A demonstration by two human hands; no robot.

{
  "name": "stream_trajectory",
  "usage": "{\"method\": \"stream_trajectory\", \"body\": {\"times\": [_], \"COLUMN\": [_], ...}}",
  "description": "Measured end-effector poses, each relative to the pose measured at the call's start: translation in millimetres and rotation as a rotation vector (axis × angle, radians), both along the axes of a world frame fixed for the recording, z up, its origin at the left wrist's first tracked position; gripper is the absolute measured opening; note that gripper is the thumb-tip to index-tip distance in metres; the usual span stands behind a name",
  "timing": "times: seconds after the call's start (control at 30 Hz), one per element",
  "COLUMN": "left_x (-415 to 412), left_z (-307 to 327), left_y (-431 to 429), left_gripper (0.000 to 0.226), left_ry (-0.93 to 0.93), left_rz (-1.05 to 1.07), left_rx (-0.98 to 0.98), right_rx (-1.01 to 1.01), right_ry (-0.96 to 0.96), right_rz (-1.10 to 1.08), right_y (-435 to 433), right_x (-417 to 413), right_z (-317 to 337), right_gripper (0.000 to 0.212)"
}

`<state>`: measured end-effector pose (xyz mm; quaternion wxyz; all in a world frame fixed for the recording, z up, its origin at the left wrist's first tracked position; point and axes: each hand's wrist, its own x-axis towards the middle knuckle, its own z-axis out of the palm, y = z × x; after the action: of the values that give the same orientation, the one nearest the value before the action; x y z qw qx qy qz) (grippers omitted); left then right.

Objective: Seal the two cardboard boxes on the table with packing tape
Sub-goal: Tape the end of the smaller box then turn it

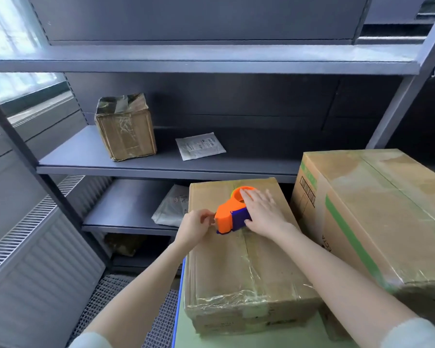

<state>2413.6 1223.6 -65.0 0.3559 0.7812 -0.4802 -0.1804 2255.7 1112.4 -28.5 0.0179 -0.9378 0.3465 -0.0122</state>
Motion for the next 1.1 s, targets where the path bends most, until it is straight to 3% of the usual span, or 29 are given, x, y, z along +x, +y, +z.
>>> {"method": "stream_trajectory", "body": {"times": [0.37,0.73,0.9,0.97,1.1], "left_x": [12,-16,-36,-45,-60], "left_z": [-4,19,38,41,38], "left_y": [27,82,109,121,153], "left_gripper": [0.012,0.033,0.031,0.030,0.031], "left_ry": [-0.020,0.060,0.411,0.451,0.404], "left_rz": [0.045,-0.038,-0.073,-0.036,0.000], "left_rx": [-0.010,-0.192,0.064,0.140,0.178], "right_rx": [-0.033,0.129,0.241,0.343,0.384], "right_ry": [0.007,-0.205,-0.248,-0.223,-0.200], "right_rz": [0.223,0.361,0.328,0.312,0.369], "right_y": [3,53,79,89,102], "right_x": [6,-39,-55,-59,-65], "right_z": [-12,12,32,36,37], "right_gripper": [0.049,0.049,0.068,0.079,0.064]}}
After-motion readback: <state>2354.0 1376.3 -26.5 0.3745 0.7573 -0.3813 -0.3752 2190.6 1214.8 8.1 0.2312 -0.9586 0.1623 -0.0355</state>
